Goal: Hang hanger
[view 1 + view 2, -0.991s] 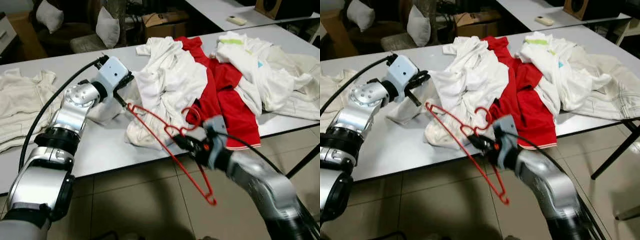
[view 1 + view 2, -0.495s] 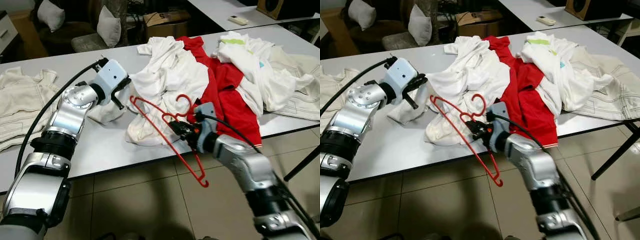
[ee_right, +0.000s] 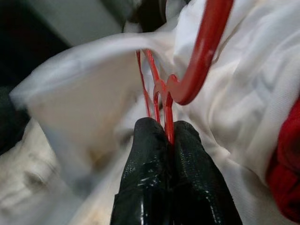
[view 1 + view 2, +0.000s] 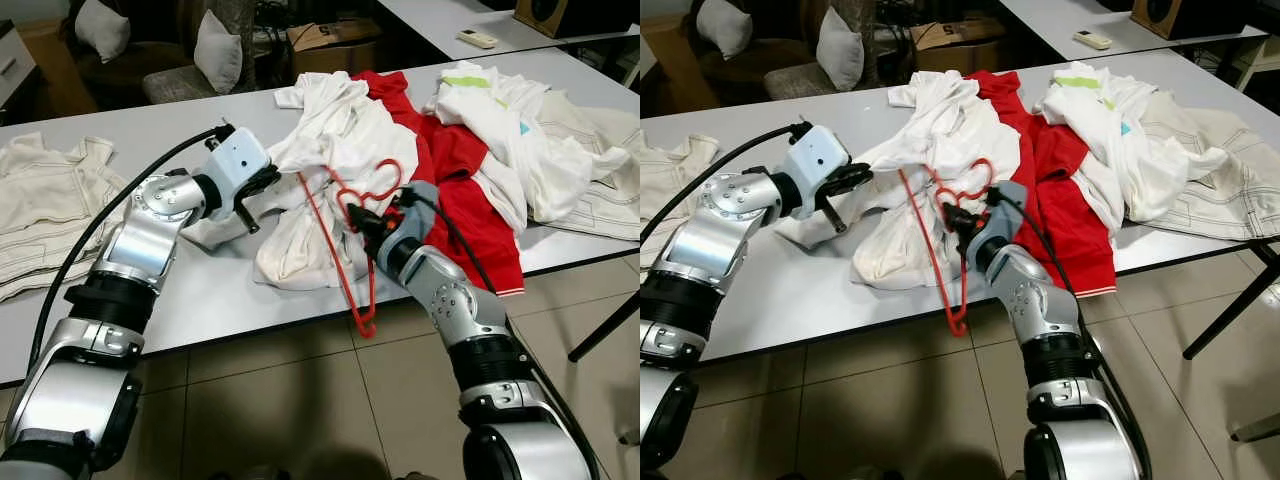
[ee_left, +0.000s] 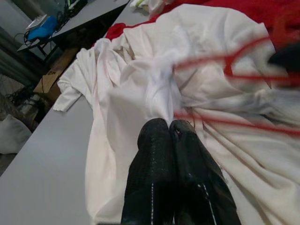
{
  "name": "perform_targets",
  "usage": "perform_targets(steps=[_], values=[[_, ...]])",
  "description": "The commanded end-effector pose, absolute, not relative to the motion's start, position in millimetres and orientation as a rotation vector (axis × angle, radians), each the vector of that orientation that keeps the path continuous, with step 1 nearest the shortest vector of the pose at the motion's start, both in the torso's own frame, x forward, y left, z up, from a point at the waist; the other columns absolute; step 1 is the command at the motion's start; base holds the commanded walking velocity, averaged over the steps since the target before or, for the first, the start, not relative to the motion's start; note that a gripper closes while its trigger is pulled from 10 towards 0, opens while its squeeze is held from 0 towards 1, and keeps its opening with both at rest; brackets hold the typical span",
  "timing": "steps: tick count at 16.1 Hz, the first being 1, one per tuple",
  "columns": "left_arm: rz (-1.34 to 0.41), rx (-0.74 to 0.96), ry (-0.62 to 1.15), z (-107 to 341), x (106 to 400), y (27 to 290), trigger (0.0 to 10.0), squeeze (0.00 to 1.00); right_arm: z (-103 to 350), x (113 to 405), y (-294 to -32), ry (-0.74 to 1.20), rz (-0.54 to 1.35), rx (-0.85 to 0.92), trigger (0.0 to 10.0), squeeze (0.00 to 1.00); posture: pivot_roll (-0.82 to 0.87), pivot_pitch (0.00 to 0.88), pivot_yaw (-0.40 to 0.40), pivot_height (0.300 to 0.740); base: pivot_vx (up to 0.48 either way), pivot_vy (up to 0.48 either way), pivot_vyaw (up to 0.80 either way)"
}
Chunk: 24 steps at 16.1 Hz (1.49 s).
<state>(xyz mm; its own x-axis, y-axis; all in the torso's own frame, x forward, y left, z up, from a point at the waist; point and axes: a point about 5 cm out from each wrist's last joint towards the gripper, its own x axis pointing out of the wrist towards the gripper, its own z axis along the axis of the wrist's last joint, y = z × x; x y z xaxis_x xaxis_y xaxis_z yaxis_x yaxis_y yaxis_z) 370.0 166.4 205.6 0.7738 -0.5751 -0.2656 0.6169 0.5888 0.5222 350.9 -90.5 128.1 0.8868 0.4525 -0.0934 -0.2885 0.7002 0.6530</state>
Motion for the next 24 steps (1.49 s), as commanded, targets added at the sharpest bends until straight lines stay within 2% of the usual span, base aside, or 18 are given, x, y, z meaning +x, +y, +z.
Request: perform_targets(steps=[1,4,7,9,12,14,17,18,21,24], values=[[-0.697,0.651,0.059,212,368,170,0.0,0.00,140,356,-95,0.197,0.406,0.763,10.0,0.00,-0.07,0.000,0.090,0.740,0.000,0.000,0.00],[-0.730,0.569,-0.001,234,364,169,0.0,0.00,148,351,-92,0.187,0.494,0.847,10.0,0.00,-0.07,0.000,0.088,0.740,0.000,0.000,0.00],[-0.946,0.405,-0.013,260,346,154,0.0,0.00,165,355,-92,0.131,0.507,0.931,10.0,0.00,-0.06,0.000,0.087,0.740,0.000,0.000,0.00],[-0.987,0.376,-0.042,272,343,151,0.0,0.00,178,354,-91,0.099,0.535,0.934,10.0,0.00,-0.05,0.000,0.084,0.740,0.000,0.000,0.00],[-0.968,0.423,-0.162,330,342,168,0.0,0.00,223,338,-93,0.033,0.651,0.840,10.0,0.00,-0.05,0.000,0.084,0.740,0.000,0.000,0.00],[-0.986,0.445,-0.190,349,333,170,0.0,0.00,224,334,-107,0.065,0.567,0.764,10.0,0.00,-0.05,0.000,0.084,0.740,0.000,0.000,0.00],[-1.026,0.429,-0.210,358,321,161,0.0,0.00,222,316,-113,0.083,0.553,0.764,10.0,0.00,-0.05,0.000,0.076,0.740,0.000,0.000,0.00],[-1.033,0.437,-0.200,358,320,160,0.0,0.00,227,306,-113,0.072,0.571,0.795,10.0,0.00,-0.05,0.000,0.078,0.740,0.000,0.000,0.00],[-1.050,0.446,-0.115,340,325,158,0.0,0.00,220,304,-116,0.096,0.555,0.833,10.0,0.00,-0.05,0.000,0.085,0.740,0.000,0.000,0.00],[-1.105,0.451,0.074,278,324,146,0.0,0.00,178,315,-123,0.170,0.455,1.000,10.0,0.00,-0.05,0.000,0.092,0.740,0.000,0.000,0.00]])
